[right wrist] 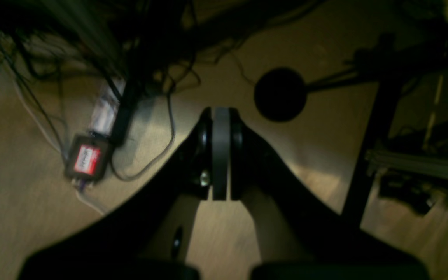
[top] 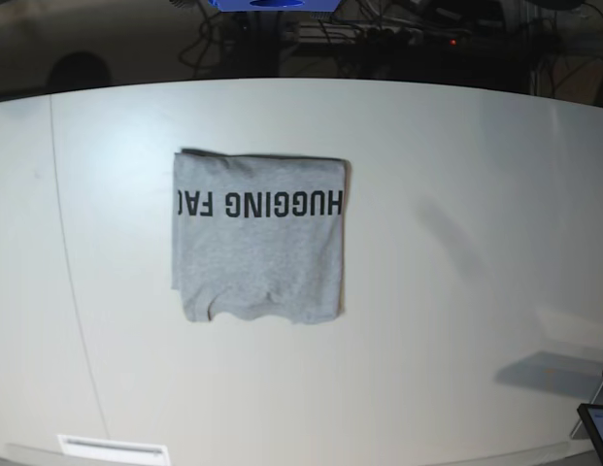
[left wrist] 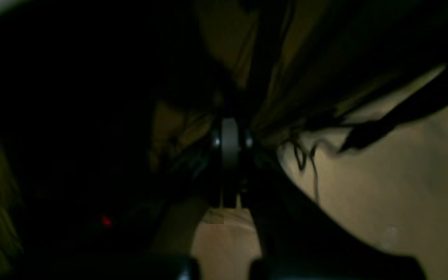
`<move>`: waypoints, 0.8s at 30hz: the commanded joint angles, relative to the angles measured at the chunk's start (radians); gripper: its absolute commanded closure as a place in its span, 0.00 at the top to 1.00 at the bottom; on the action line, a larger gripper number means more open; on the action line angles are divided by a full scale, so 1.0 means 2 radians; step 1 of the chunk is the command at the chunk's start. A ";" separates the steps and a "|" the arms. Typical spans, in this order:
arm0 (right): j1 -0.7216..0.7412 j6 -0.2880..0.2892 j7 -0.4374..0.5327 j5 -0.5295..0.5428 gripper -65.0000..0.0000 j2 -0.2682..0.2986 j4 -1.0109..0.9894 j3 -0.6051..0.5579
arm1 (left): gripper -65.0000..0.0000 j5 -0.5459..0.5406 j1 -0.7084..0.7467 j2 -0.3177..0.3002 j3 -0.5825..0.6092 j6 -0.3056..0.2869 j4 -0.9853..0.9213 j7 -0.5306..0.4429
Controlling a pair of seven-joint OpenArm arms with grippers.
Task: Fold the T-shirt properly
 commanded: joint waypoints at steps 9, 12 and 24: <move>0.215 0.000 -0.176 -0.001 0.00 -0.003 -0.281 -0.092 | 0.00 0.000 -0.234 0.004 0.003 0.000 -0.386 0.077; 0.306 0.001 -0.225 0.000 0.00 -0.011 -0.374 -0.114 | 0.00 0.000 -0.336 0.006 0.003 0.000 -0.536 0.110; 0.460 0.165 -0.340 0.000 0.00 -0.016 -0.422 -0.102 | 0.00 0.001 -0.521 0.047 0.003 0.000 -0.663 0.274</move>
